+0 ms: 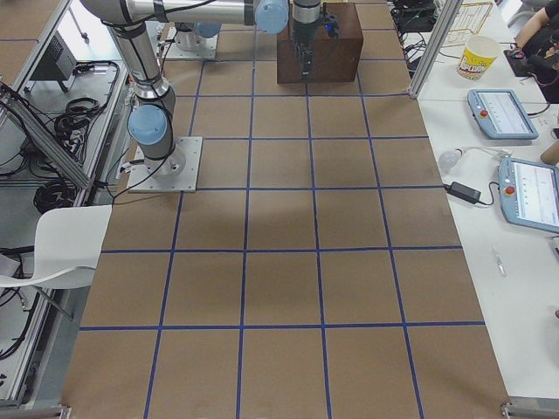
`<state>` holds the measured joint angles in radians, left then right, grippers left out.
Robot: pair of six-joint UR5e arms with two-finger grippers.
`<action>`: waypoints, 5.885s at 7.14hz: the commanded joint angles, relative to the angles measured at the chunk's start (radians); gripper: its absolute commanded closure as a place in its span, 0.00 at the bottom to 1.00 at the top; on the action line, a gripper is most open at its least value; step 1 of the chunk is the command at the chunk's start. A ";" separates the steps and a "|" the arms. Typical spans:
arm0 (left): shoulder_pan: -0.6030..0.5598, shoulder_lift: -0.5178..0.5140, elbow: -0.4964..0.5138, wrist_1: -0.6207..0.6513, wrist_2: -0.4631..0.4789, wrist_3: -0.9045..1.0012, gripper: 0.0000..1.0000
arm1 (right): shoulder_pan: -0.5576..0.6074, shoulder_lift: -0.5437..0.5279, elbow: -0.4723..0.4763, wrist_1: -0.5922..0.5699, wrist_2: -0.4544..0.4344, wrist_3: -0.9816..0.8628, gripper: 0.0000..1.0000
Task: Open drawer and put corn inside
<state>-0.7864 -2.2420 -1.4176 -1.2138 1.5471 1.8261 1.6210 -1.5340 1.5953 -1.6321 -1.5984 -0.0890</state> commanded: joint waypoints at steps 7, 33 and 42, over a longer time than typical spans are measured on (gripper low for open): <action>-0.095 0.214 0.029 -0.156 0.082 -0.465 1.00 | 0.000 0.000 0.002 0.000 0.000 0.000 0.00; -0.533 0.323 0.101 -0.352 0.024 -1.605 0.00 | 0.000 0.000 0.000 0.000 0.000 0.000 0.00; -0.821 0.473 0.045 -0.431 0.025 -1.814 0.00 | -0.003 0.000 0.000 0.000 0.000 0.000 0.00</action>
<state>-1.5671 -1.7959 -1.3432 -1.6405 1.5703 0.0135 1.6191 -1.5344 1.5953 -1.6322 -1.5984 -0.0890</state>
